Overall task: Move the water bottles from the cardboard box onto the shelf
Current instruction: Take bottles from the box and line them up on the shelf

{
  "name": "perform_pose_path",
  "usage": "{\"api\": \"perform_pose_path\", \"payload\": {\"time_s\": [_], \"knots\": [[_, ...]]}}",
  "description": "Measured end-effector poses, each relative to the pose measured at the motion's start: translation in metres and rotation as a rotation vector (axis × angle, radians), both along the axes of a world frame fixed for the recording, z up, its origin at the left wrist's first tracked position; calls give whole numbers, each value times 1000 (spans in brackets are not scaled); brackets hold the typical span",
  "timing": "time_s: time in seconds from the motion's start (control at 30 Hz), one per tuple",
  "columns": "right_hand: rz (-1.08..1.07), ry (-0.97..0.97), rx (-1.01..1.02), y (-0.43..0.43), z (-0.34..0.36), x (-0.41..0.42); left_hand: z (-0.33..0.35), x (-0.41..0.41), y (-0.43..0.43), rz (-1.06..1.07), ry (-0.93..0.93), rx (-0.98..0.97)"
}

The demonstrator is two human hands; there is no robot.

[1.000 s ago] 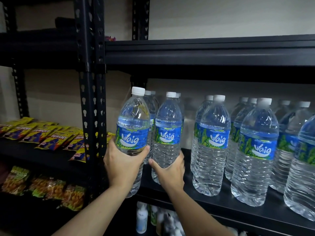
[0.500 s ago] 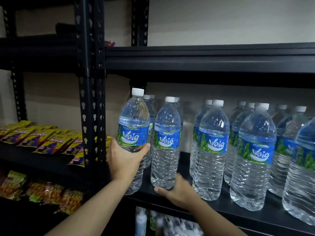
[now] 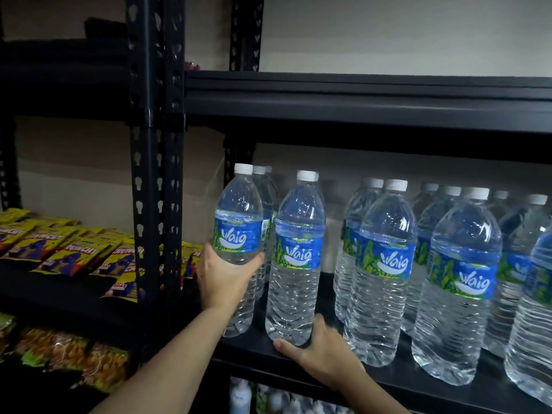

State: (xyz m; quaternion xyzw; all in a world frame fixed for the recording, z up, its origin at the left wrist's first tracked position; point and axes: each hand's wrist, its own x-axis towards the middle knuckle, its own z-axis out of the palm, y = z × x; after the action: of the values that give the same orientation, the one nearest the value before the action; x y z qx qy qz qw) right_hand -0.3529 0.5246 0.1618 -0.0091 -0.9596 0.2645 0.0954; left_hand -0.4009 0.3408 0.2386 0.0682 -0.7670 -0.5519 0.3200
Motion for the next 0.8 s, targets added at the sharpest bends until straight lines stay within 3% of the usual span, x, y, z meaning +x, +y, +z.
{"api": "perform_pose_path", "payload": {"time_s": [0.13, 0.33, 0.6, 0.8], "knots": [[-13, 0, -15, 0, 1, -1, -15, 3, -11, -138, -65, -90], [-24, -15, -11, -2, 1, -1, -66, -1, -32, -276, -201, -14], [33, -5, -93, 0, 0, -1, -65, -10, -44, -507, -343, -72], [-1, 24, -176, 0, 0, -2, -70, -14, -43, -432, -329, -120]]}}
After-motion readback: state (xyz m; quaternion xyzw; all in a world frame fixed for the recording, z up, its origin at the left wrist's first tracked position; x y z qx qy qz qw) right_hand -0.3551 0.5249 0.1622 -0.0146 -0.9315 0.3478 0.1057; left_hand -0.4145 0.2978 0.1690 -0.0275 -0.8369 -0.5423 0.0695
